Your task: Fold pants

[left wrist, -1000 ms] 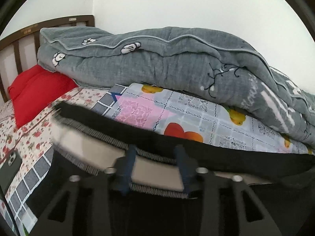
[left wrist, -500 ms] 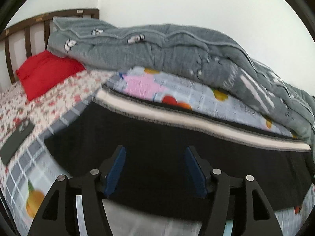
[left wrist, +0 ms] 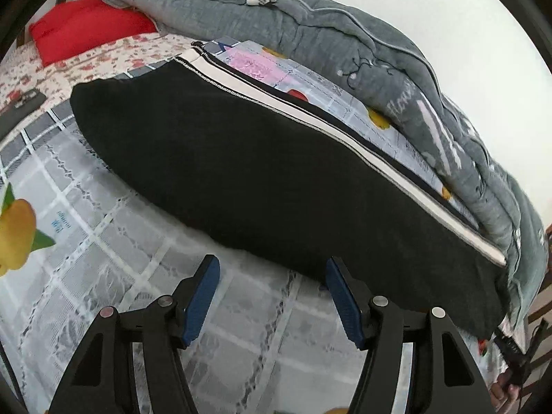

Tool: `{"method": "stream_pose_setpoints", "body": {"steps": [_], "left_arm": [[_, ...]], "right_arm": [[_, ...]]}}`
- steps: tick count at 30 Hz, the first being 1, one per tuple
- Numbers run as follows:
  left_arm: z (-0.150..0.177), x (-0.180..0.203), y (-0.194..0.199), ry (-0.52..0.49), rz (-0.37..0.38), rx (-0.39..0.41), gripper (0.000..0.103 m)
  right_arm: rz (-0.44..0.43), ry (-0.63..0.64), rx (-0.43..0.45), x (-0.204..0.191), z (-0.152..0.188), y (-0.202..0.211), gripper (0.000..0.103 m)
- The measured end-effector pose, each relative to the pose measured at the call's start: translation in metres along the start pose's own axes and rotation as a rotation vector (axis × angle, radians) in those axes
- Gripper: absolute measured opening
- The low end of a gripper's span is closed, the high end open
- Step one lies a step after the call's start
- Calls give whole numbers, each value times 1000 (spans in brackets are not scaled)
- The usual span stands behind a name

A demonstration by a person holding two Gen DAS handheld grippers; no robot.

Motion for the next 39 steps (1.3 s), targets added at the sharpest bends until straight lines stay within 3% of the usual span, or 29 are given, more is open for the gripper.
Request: {"method": "stream_pose_setpoints", "body": {"steps": [9,15,16,18,21,23,31,39], "left_arm": [[-34,-9,-28,130,33,8,58],[-47,-16,-39,162,-28,-1,32],[-48,-16,-40,158,-47,-3,23],[-49,-19,-39,146,-69,-6,16],[-47,-19,-32,126,-56,-8,13],[-46,-18,-24,114,-61,-6,13],[-31,-28,19,60,-97,7,13],[2,-43,59,30,-150,-9,13]], "right_arm": [[-10,-60,-49,-10,-32,-41,57],[-8,-67,-46,-13,-46,-58,56],[-11,-72,-43,-13,-48,-59,53],[-5,-78,-30,-12,-49,-58,16],[-44,-104,15,-8,-50,-43,6],[-53,-85,41,-7,-49,-31,6],[-67,-86,77,7,-10,24,5],[-68,-54,90,36,64,89,5]]}}
Point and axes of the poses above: each gripper's, at about its wrist camera, not at the fingertips, and y roughly against the way its jaws point, x to its right, z to its underside, the point moved 7 cm from there along -y, roughly the way its jaws point, and after that the axes turned 3 degrees about x, right-handed, at the moved point
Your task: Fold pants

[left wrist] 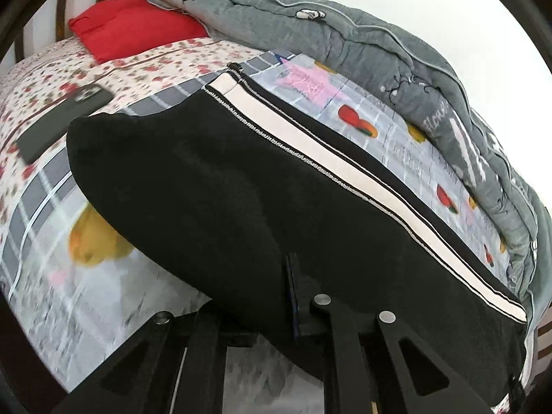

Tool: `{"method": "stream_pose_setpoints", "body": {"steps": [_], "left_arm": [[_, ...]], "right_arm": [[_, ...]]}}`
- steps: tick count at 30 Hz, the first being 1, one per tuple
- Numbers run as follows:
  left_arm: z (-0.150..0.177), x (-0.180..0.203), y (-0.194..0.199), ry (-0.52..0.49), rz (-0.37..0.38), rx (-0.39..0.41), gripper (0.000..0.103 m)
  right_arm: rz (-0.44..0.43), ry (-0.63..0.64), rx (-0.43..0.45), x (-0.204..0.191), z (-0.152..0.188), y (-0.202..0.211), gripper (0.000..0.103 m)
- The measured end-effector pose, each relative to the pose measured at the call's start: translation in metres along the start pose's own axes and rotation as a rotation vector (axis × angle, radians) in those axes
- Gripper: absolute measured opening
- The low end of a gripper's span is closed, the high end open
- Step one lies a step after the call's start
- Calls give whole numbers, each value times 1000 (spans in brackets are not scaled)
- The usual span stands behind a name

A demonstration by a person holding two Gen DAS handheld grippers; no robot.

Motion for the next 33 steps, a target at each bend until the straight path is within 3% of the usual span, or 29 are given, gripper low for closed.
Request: {"method": "stream_pose_setpoints", "body": {"steps": [4,6,7,8,9,12,16,20,22,23,24,25,26,29,31,33], "left_arm": [[15,1,8,-20,-37,-2,14],[23,0,9,-15,-86,-15,25],[26,0,10,-10,-102,-24,40],[30,1,12,-10,-111,-26,52],[32,4,15,-17,-107,-18,56],[40,13,25,-51,-118,11,57],[48,26,41,-72,-123,55,60],[50,36,62,-96,-138,131,60],[47,41,70,-114,-145,164,63],[46,43,72,-120,-149,176,64],[44,46,74,-121,-151,181,64],[42,48,74,-120,-150,186,64],[40,50,74,-118,-146,189,64],[36,59,74,-129,-135,198,64],[34,64,73,-144,-129,206,64],[29,69,68,-160,-118,204,64]], "right_arm": [[21,22,-23,12,21,15,8],[27,20,-34,19,24,20,24],[39,13,-21,26,24,27,30],[51,2,-2,33,23,34,44],[70,-13,24,43,20,40,53],[74,-100,70,74,8,50,59],[12,-232,70,101,-15,29,68],[-44,-377,43,117,-37,-8,68],[-62,-398,31,119,-44,-19,71],[-39,-369,22,117,-48,-23,67],[-8,-328,22,114,-50,-24,48],[29,-271,39,112,-52,-21,36],[13,-230,58,111,-54,-17,25],[-50,-240,102,127,-55,4,23],[14,-247,104,142,-50,10,23],[89,-224,46,153,-42,6,30]]}}
Point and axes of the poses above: each gripper's, at about its wrist camera, not at the fingertips, and y roughly against the way its jaws point, x to its right, z to its underside, the point moved 7 cm from there along -y, roughly the way its jaws point, and after that the axes turned 3 degrees about x, right-handed, at the moved point
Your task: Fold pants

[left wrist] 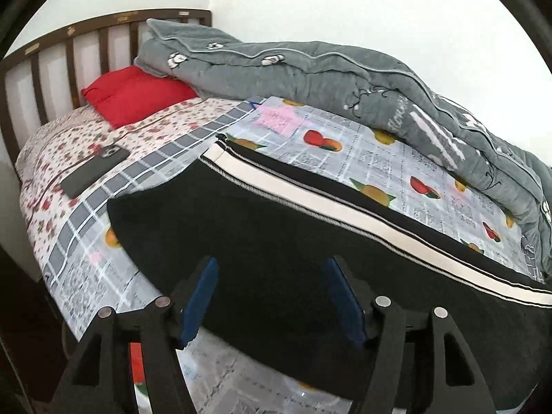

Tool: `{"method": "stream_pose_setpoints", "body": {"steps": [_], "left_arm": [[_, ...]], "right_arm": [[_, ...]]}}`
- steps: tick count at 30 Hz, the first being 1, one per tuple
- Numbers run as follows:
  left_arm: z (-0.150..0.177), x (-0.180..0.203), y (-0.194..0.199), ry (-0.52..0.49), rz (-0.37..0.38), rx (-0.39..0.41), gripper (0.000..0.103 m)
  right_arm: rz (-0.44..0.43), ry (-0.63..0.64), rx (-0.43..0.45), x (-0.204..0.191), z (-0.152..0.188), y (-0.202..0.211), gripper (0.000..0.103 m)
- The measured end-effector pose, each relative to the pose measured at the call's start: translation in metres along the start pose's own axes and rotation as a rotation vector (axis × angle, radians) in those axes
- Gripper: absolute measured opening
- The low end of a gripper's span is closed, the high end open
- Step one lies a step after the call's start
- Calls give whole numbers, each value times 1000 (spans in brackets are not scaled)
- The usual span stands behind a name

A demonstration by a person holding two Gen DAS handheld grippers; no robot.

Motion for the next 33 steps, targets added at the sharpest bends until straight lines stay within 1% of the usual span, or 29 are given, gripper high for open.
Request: {"method": "stream_pose_setpoints", "body": {"steps": [1,2,5,7,8,9,13,15,18,20,22,23,25,27,29,31,33], "left_arm": [[-2,2,-2,-4,4,-2,64],[-5,4,-5,-9,8,-3,64],[-13,6,-13,-17,33,0,64],[-20,2,-21,-18,28,-5,64],[-24,-1,-26,-14,32,-5,64],[-28,-5,-32,-10,36,-6,64],[-46,-20,-58,3,37,-24,64],[-53,-25,-70,-9,32,-35,64],[-62,-35,-87,-17,20,-49,64],[-69,-44,-99,-21,-7,-51,64],[-76,-52,-110,-28,-25,-50,60],[-79,-55,-115,-31,-24,-56,57],[-83,-57,-124,-34,-13,-74,54],[-88,-60,-136,-31,20,-97,54],[-91,-61,-146,-25,31,-110,54],[-94,-65,-157,-19,27,-126,54],[-97,-68,-164,-15,12,-121,54]], "right_arm": [[9,8,-22,2,2,-1,32],[17,17,-24,2,2,4,35],[127,99,62,-1,-4,38,47],[167,142,112,-8,-9,59,48],[173,151,129,-13,-12,65,48],[175,167,143,-21,-15,70,52],[138,224,171,-70,-20,70,55],[122,235,160,-94,-18,57,57],[91,269,135,-131,-10,37,57],[84,301,129,-149,-4,31,57],[71,333,123,-167,0,24,57],[66,347,120,-174,2,22,57],[61,372,112,-188,5,16,57],[57,383,104,-198,8,10,57],[56,384,94,-204,11,5,57],[51,374,80,-208,16,-2,57],[49,361,66,-212,20,-8,57]]}}
Point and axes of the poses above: each gripper's, at about its wrist camera, not at the fingertips, and y roughly against the way its jaws point, x to its right, z to its underside, the point moved 7 cm from there along -y, roughly the way its jaws point, and after that the axes turned 3 degrees about x, right-handed, at the moved point
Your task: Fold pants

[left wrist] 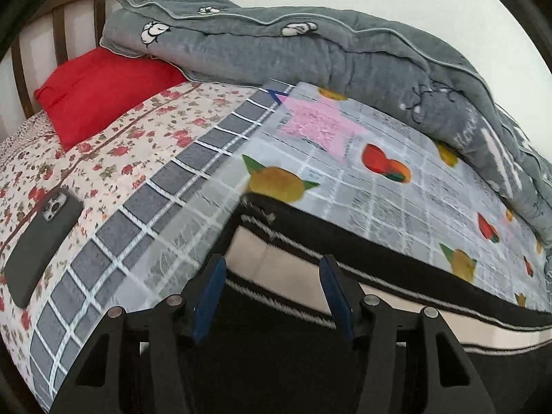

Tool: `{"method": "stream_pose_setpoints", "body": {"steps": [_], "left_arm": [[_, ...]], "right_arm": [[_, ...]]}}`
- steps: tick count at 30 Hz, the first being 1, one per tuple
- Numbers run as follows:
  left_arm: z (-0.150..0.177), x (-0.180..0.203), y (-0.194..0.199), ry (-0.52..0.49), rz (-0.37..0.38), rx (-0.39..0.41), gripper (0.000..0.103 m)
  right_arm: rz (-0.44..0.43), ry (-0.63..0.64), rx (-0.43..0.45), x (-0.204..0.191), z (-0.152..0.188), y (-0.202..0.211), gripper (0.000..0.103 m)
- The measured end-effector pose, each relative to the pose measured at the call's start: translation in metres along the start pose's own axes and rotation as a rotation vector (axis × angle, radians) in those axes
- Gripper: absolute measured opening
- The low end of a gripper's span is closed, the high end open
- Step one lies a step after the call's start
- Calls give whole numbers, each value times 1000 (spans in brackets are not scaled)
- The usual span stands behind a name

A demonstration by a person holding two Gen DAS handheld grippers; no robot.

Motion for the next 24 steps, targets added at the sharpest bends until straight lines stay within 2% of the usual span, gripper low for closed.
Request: {"method": "stream_pose_setpoints", "body": {"steps": [3,5,6,8,10,12,13,16,19,20,22,23,24], "left_arm": [[-5,-5,-10,5,-15,-10,49],[-5,-9,-16,7,-41,-19,31],[-6,-9,-16,4,-33,-15,29],[-9,-8,-8,-5,-17,34,10],[-15,-7,11,-3,28,110,10],[-25,-13,28,60,112,182,10],[-28,-19,29,89,124,192,10],[-33,-27,14,128,118,154,9],[-31,-24,2,114,69,148,7],[-32,-24,-1,108,37,152,2],[-33,-29,-5,99,-51,157,2],[-33,-30,-9,105,-28,141,2],[-31,-26,-10,107,39,128,2]], "right_arm": [[-18,-10,-19,-9,7,-8,57],[-17,0,-34,-17,11,-15,57],[-17,3,-38,-19,12,-17,57],[-22,9,-46,-25,13,-21,57],[-21,18,-45,-28,12,-22,57],[-22,27,-42,-31,10,-23,57],[-22,34,-40,-32,9,-24,57],[-17,60,-44,-36,6,-28,57],[-17,86,-46,-38,1,-32,57],[-19,95,-45,-39,0,-34,57],[-23,115,-49,-42,-4,-39,57],[-33,123,-53,-43,-6,-41,57],[-46,130,-63,-45,-7,-45,59]]}}
Point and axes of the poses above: each gripper's, at about its wrist camera, not at the fingertips, and y roughly against the way its jaws point, x to its right, z to its underside, the point moved 7 cm from there along -y, roughly the way its jaws point, and after that the axes turned 3 degrees about x, right-handed, at the moved point
